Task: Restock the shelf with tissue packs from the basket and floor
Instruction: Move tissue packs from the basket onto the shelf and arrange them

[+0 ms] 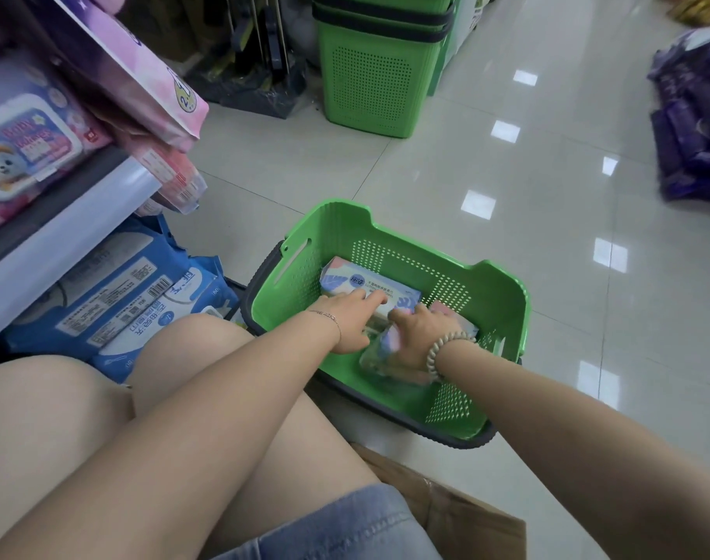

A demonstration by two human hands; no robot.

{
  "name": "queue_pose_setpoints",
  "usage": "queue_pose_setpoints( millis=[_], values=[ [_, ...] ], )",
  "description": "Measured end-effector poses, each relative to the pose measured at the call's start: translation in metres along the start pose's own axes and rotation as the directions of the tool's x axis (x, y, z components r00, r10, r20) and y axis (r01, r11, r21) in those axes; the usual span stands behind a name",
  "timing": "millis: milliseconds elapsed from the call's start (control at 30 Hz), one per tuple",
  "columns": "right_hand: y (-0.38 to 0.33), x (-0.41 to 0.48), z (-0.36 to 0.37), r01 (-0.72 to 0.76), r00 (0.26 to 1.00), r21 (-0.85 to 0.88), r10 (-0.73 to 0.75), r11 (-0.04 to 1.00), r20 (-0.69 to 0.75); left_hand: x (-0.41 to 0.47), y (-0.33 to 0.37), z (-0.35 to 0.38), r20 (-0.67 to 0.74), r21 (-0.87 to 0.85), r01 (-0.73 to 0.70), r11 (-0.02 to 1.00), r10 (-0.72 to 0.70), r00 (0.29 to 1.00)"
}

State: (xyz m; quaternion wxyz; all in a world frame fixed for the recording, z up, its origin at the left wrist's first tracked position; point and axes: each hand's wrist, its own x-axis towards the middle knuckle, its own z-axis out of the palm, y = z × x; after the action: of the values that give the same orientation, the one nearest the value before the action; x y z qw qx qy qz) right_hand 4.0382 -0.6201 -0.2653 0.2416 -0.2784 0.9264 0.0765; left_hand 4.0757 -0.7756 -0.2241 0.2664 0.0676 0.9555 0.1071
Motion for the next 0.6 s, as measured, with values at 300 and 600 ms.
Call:
queue_pose_setpoints(
  millis=[300,600],
  values=[
    [0.017,-0.016,-0.075,0.039,0.962,0.194,0.016,0.98,-0.273,-0.015,-0.008,-0.024,-0.074,-0.053,0.08,0.995,-0.084,0.994],
    [0.016,-0.039,-0.133,0.137,0.915,0.403,0.041,0.905,-0.402,-0.039,-0.015,-0.037,-0.088,-0.082,0.145,0.986,-0.152,0.984]
  ],
)
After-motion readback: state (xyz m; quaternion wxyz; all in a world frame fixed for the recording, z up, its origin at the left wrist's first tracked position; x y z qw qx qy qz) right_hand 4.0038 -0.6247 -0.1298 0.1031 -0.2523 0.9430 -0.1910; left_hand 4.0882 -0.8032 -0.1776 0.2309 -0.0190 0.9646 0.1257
